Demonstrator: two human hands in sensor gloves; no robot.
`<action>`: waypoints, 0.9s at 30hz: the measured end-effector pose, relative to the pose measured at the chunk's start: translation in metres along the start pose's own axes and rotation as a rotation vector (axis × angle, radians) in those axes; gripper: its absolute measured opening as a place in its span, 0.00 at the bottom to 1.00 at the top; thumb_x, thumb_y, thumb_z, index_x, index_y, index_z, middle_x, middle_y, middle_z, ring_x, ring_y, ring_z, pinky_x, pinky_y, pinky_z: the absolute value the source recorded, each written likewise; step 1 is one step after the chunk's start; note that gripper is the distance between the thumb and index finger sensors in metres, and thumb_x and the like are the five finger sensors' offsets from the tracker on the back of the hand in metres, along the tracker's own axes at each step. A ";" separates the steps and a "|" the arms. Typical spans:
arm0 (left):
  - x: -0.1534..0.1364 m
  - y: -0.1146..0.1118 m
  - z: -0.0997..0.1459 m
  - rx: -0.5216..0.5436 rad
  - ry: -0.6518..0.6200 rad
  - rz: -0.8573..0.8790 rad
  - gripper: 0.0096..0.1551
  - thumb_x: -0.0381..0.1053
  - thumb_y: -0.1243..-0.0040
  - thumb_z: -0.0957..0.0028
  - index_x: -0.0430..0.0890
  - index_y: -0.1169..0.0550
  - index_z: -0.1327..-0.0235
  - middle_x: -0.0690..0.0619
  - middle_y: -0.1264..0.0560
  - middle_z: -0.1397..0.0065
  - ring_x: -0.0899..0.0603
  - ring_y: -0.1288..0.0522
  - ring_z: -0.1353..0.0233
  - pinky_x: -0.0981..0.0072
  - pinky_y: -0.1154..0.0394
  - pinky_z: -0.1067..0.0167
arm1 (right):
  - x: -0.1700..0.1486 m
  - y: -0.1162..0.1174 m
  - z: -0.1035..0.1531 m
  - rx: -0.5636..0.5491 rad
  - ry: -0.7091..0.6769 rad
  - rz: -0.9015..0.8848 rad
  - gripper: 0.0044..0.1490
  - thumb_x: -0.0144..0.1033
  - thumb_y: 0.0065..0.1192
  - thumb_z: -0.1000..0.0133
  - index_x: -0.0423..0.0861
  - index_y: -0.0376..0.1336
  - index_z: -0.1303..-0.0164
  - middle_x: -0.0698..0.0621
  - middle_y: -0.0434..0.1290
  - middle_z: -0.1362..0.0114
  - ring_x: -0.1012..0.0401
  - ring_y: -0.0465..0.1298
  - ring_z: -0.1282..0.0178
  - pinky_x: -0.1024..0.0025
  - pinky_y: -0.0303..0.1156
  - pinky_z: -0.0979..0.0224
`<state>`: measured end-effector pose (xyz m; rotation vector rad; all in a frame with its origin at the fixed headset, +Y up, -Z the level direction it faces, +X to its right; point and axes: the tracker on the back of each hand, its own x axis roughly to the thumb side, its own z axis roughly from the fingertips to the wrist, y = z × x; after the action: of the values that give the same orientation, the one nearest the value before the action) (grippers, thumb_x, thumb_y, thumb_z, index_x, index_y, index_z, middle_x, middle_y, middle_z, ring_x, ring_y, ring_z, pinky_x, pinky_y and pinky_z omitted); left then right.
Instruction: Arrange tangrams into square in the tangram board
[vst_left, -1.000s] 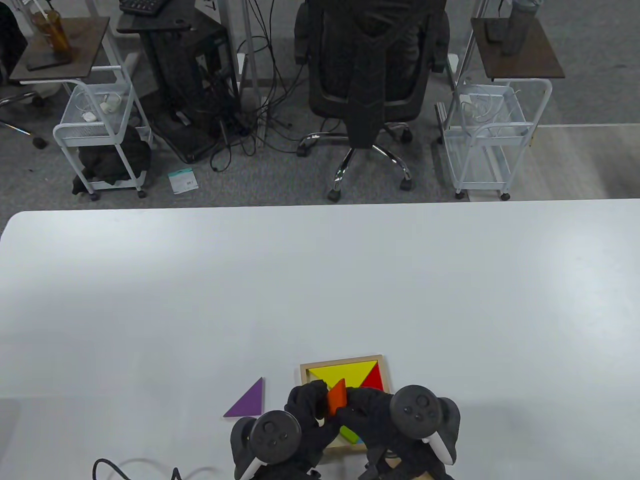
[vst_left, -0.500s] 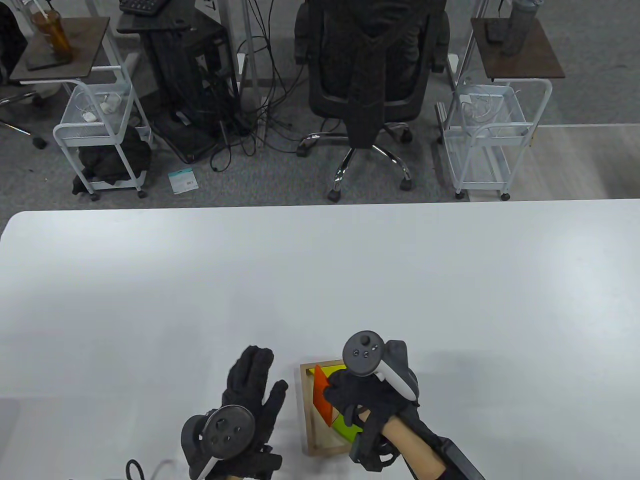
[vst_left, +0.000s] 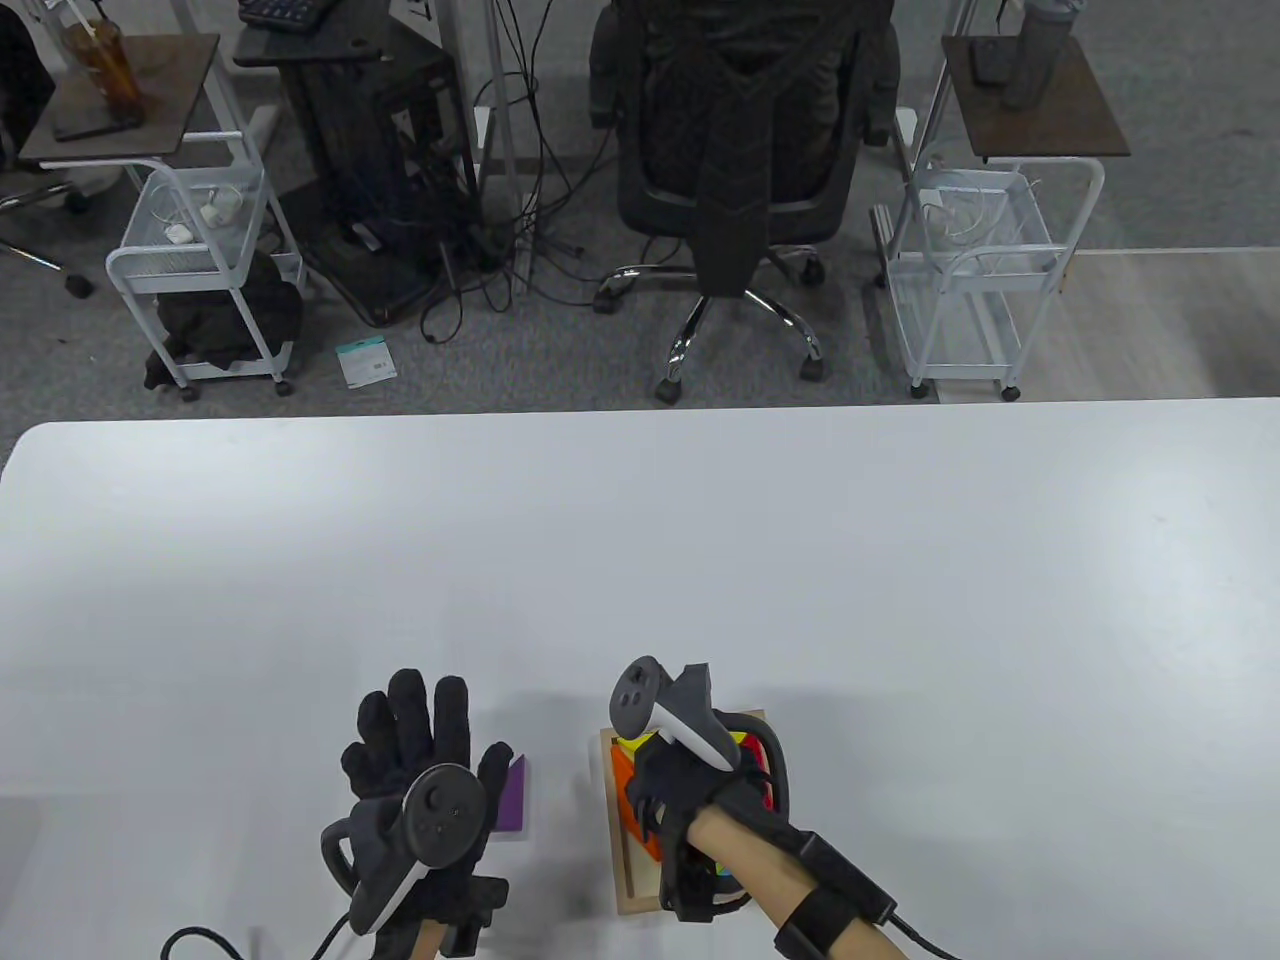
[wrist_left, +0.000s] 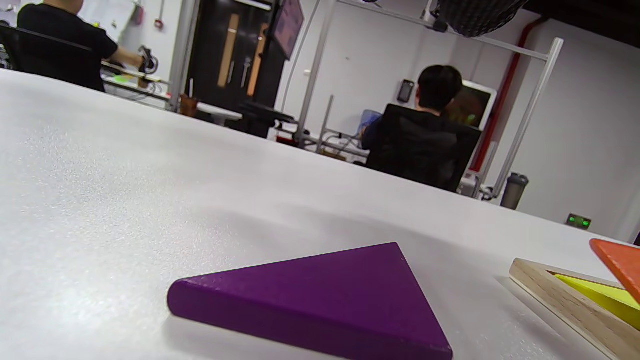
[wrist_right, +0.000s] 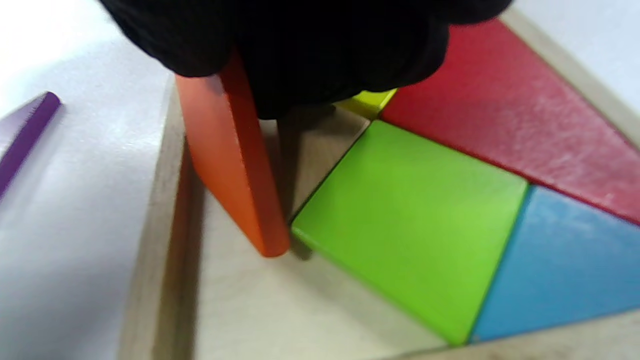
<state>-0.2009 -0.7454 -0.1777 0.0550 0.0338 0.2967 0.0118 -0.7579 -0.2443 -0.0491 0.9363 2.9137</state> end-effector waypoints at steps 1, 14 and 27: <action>0.000 0.000 0.000 -0.003 0.000 0.002 0.44 0.63 0.56 0.37 0.45 0.53 0.16 0.31 0.64 0.16 0.18 0.59 0.21 0.16 0.54 0.33 | 0.002 0.000 0.002 -0.030 0.014 0.030 0.29 0.46 0.59 0.51 0.45 0.70 0.44 0.42 0.73 0.43 0.48 0.72 0.50 0.66 0.70 0.53; 0.003 -0.001 0.001 -0.024 -0.001 0.018 0.45 0.63 0.57 0.36 0.43 0.55 0.16 0.30 0.65 0.16 0.17 0.60 0.21 0.16 0.53 0.32 | 0.028 0.015 0.010 -0.329 0.189 0.360 0.25 0.54 0.61 0.53 0.48 0.75 0.58 0.46 0.79 0.53 0.51 0.76 0.58 0.70 0.71 0.61; 0.004 -0.005 0.001 -0.051 0.003 -0.002 0.45 0.63 0.57 0.36 0.43 0.55 0.16 0.30 0.65 0.16 0.18 0.60 0.21 0.16 0.54 0.32 | 0.023 0.012 0.017 -0.424 0.265 0.451 0.34 0.68 0.56 0.60 0.53 0.75 0.61 0.49 0.79 0.54 0.54 0.77 0.59 0.73 0.72 0.61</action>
<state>-0.1953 -0.7484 -0.1774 0.0039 0.0296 0.2955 -0.0121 -0.7561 -0.2254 -0.2921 0.3645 3.5454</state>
